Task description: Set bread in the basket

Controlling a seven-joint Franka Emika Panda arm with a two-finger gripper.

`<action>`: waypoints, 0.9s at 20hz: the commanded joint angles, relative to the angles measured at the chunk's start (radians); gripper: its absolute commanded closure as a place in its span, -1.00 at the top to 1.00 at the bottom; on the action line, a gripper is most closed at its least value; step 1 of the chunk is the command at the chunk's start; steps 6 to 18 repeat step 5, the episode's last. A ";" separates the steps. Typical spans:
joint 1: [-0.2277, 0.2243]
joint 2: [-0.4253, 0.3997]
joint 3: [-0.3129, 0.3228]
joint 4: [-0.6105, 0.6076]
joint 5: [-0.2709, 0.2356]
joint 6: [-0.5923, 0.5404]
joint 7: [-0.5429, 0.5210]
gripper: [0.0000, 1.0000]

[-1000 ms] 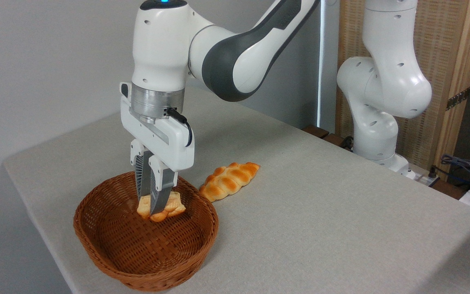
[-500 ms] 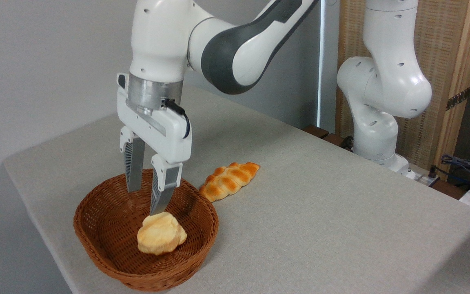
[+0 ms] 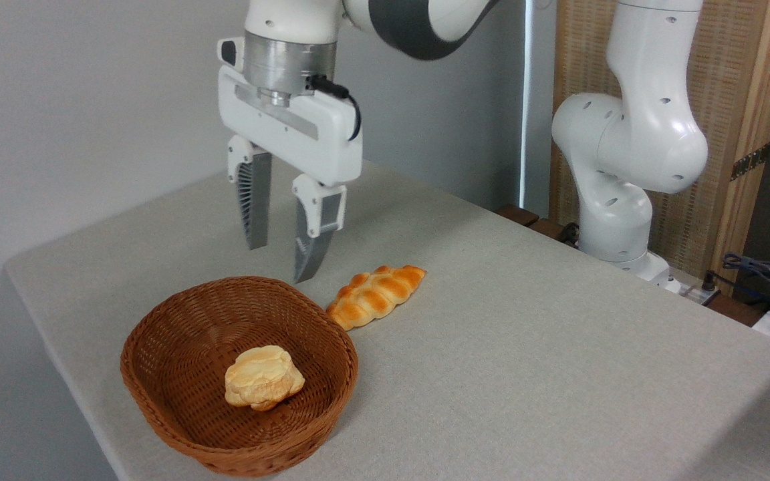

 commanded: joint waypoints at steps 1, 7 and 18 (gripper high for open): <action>-0.002 0.005 0.008 0.022 0.001 -0.091 0.006 1.00; -0.002 0.005 0.025 0.035 0.001 -0.173 0.009 1.00; -0.002 0.005 0.025 0.035 0.001 -0.173 0.009 1.00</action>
